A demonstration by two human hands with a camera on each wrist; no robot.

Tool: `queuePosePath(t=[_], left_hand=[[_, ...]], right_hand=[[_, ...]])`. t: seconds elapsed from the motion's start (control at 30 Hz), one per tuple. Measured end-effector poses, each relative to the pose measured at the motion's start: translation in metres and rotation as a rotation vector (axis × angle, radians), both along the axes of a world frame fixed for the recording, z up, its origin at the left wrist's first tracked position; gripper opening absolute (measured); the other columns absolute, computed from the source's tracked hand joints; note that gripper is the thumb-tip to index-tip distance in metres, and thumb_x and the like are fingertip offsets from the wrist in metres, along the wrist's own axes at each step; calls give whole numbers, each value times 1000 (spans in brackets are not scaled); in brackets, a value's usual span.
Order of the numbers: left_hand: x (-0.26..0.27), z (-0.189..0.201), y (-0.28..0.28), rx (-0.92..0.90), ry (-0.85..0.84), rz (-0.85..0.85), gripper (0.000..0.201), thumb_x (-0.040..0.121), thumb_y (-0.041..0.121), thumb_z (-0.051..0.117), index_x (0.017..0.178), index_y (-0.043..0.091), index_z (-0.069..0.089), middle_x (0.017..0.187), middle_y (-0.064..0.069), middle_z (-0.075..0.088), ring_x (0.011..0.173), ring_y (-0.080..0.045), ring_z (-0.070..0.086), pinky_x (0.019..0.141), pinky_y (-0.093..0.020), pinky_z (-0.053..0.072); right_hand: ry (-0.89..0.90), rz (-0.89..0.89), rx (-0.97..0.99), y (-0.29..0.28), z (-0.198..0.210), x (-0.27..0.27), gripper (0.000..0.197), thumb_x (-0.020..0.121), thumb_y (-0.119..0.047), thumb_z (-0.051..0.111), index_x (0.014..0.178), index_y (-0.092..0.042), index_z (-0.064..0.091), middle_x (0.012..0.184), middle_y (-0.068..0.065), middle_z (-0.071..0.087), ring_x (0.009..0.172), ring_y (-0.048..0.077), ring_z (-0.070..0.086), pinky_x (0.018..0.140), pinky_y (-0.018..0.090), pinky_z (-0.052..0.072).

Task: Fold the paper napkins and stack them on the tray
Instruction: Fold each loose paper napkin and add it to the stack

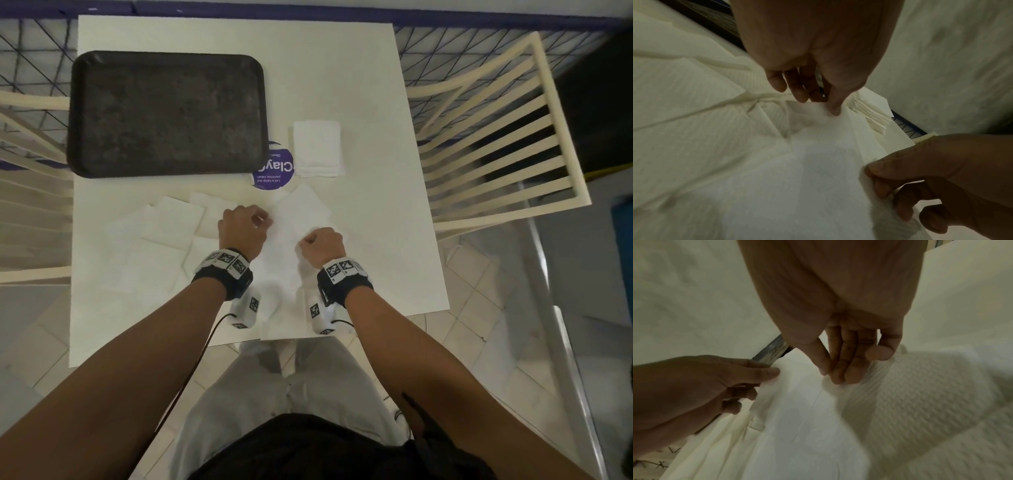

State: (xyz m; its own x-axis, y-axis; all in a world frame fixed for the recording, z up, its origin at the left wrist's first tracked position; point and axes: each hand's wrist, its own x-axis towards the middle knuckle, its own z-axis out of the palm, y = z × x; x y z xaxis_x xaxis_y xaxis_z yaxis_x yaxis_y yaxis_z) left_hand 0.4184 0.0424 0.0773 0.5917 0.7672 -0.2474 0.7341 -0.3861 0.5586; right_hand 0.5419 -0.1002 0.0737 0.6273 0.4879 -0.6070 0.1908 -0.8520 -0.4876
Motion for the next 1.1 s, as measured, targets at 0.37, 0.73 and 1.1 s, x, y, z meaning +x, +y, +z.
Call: queuePosePath(t=[0.37,0.73,1.1], left_hand=[[-10,25,1,-345,-286,166,19,95,26,71,110,15,68,100,-1,73,92,-20,67,82,-29,51],[-36,28,-10,-558,-368,261,21,92,35,72,110,23,71,96,-2,76,81,-18,67,75,-37,54],[-34,40,-12,-750,-478,412,12,96,16,70,107,11,72,102,-8,76,92,-25,73,83,-41,62]], right_hand=[[504,-462,237,12,21,3,32,91,-44,60,96,-14,70,90,2,75,71,16,65,68,30,46],[337,-420,433,14,24,1,26,86,-26,73,80,-12,52,77,8,46,69,21,43,60,32,42],[305,-243,489,10,35,3,28,87,-23,75,87,2,62,64,-2,51,56,12,44,59,28,38]])
